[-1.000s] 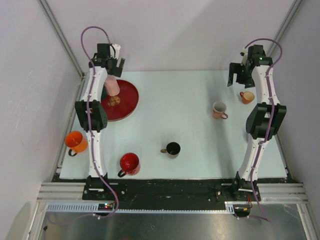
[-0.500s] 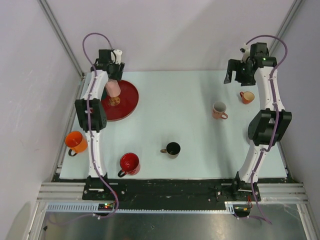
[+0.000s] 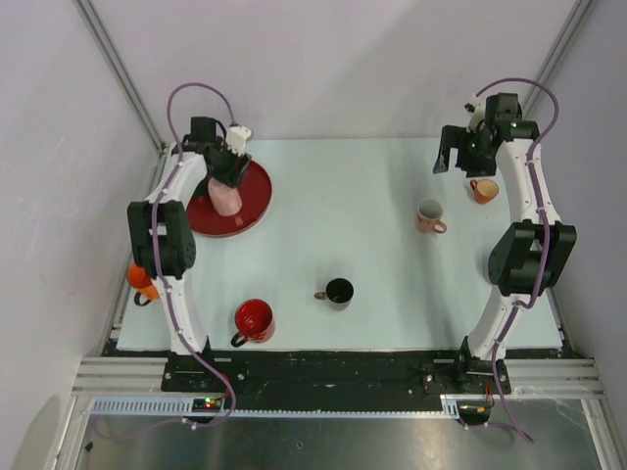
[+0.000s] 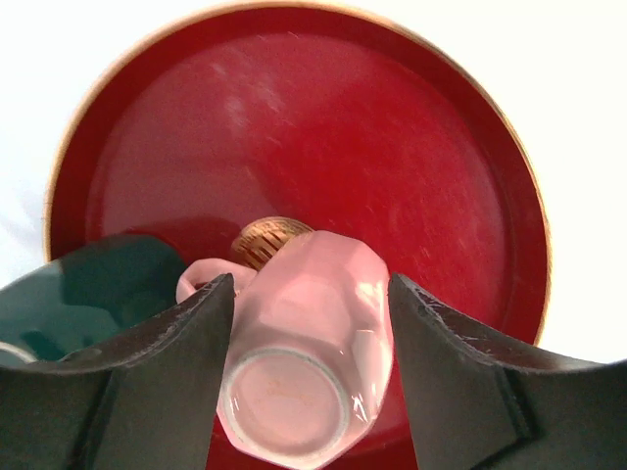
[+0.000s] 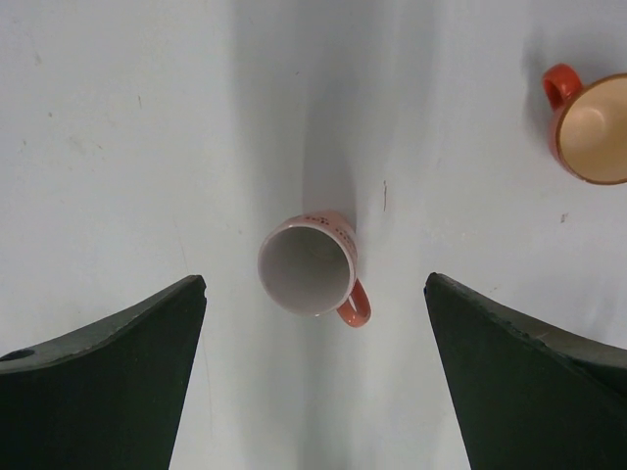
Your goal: Turn the mug right side up
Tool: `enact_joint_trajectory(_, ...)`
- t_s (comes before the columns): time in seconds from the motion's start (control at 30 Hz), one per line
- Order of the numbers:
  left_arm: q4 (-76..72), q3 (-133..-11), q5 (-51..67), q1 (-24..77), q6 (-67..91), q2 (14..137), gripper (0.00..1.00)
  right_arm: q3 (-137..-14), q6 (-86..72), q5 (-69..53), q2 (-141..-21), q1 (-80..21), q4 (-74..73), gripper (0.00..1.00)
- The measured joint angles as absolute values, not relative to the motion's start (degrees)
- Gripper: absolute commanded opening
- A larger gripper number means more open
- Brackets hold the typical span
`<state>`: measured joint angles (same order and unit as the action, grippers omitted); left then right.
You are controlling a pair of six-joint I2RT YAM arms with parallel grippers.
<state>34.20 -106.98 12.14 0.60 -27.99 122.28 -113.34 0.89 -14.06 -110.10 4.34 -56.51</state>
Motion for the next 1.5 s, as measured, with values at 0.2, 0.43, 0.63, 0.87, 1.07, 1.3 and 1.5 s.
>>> enact_joint_trajectory(0.2,39.29,-95.09,16.64,1.02,-42.13,115.9,0.75,-108.51,0.89,-14.28,-108.55,4.16,-55.18,1.0)
enact_joint_trajectory(0.43,46.33,-97.21,21.5,1.06,-45.25,114.76,0.89,-107.04,0.89,-14.7,-108.51,3.81,-54.06,0.99)
enact_joint_trajectory(0.63,45.01,-114.02,17.76,1.21,-26.74,117.69,0.92,-105.27,0.91,-14.92,-108.49,3.46,-53.54,0.99)
enact_joint_trajectory(0.87,46.92,-115.59,4.78,2.17,-14.55,120.31,0.87,-102.54,0.89,-14.92,-108.36,3.05,-52.82,0.99)
enact_joint_trajectory(1.07,52.12,-114.1,-3.09,3.55,-10.9,126.28,0.83,-100.66,0.91,-14.92,-108.31,2.11,-52.03,0.99)
enact_joint_trajectory(1.3,54.52,-114.1,-4.73,4.29,-9.56,129.93,0.51,-97.19,1.04,-14.9,-108.29,0.86,-51.64,0.99)
enact_joint_trajectory(1.5,54.37,-115.22,-4.27,4.58,-10.66,130.43,0.09,-96.31,1.06,-14.85,-107.55,0.8,-51.44,0.99)
